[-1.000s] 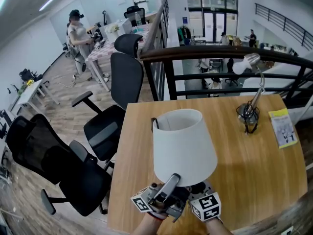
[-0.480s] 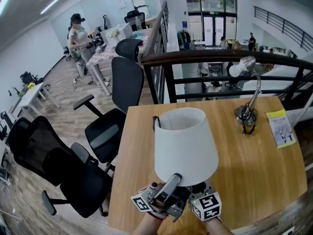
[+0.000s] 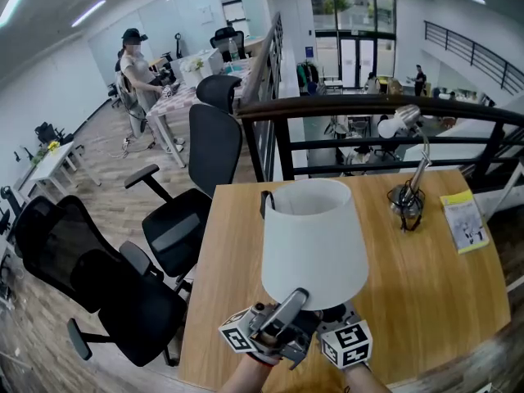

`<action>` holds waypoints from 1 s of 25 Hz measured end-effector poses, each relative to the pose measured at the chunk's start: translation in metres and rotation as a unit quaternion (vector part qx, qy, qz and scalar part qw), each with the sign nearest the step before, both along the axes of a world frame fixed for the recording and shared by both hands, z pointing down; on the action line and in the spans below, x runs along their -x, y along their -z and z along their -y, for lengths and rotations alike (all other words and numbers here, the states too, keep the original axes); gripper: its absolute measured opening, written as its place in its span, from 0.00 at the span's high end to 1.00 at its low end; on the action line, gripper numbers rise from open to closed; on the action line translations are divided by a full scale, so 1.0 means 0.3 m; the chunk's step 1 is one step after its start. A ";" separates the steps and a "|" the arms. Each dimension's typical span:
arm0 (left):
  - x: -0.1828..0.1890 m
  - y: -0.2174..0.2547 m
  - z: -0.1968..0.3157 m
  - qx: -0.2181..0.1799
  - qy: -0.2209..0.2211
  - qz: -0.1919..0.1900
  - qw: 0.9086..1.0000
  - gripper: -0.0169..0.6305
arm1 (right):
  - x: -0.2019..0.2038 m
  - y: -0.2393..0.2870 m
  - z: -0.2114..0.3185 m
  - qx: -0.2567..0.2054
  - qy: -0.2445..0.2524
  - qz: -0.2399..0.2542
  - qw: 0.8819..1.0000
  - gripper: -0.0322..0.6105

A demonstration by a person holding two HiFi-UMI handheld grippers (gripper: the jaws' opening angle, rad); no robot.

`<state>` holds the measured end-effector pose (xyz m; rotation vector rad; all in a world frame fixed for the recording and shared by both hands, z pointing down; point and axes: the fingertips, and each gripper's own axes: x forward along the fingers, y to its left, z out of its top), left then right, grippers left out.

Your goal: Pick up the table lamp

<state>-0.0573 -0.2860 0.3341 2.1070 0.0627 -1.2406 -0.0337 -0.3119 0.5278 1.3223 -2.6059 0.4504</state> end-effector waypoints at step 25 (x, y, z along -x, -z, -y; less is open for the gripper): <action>-0.003 0.165 -0.072 -0.058 0.015 0.014 0.998 0.96 | 0.007 0.178 -0.008 -0.050 0.005 0.011 0.999 0.69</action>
